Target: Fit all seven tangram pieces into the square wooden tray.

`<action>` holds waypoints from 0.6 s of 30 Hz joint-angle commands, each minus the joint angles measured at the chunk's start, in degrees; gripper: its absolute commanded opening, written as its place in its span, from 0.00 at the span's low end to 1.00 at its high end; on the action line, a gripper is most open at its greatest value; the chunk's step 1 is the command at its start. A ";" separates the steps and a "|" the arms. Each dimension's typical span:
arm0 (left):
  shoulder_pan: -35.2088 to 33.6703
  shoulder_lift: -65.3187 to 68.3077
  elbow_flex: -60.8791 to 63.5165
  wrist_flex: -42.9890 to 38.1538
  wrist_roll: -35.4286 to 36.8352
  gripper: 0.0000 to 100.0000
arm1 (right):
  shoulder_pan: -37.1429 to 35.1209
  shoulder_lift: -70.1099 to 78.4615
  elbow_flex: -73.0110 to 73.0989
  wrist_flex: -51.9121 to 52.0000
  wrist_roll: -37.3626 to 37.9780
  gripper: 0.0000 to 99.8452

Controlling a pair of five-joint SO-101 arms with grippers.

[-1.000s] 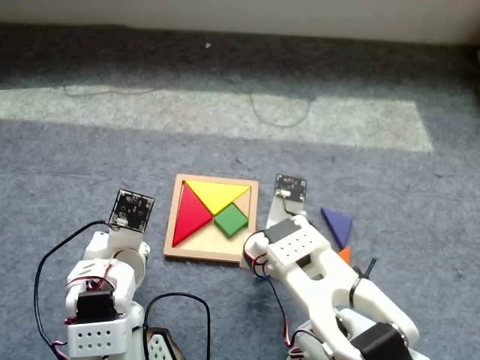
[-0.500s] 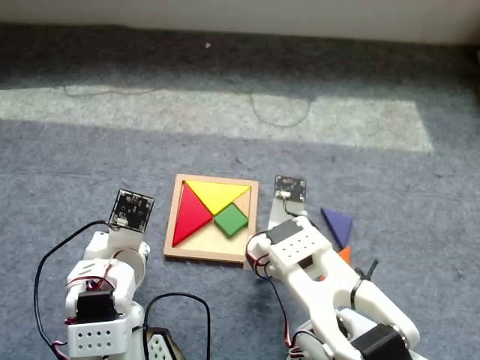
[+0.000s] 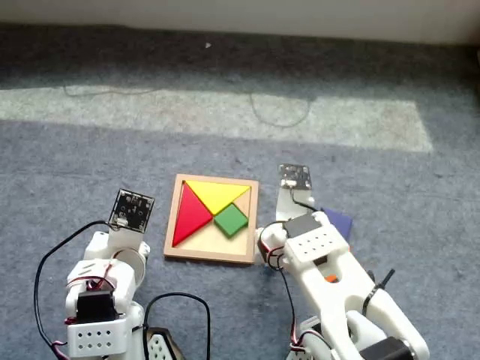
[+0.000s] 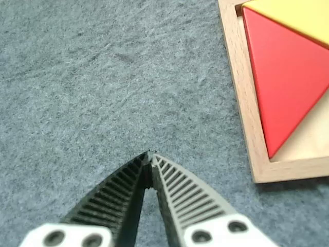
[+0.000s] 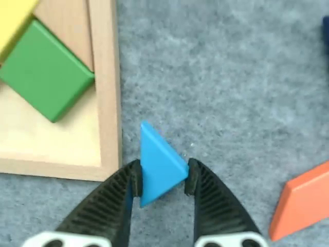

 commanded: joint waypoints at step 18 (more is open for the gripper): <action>-4.44 -0.13 0.48 -1.05 -0.35 0.01 | -11.65 -7.16 -11.74 1.89 25.05 0.05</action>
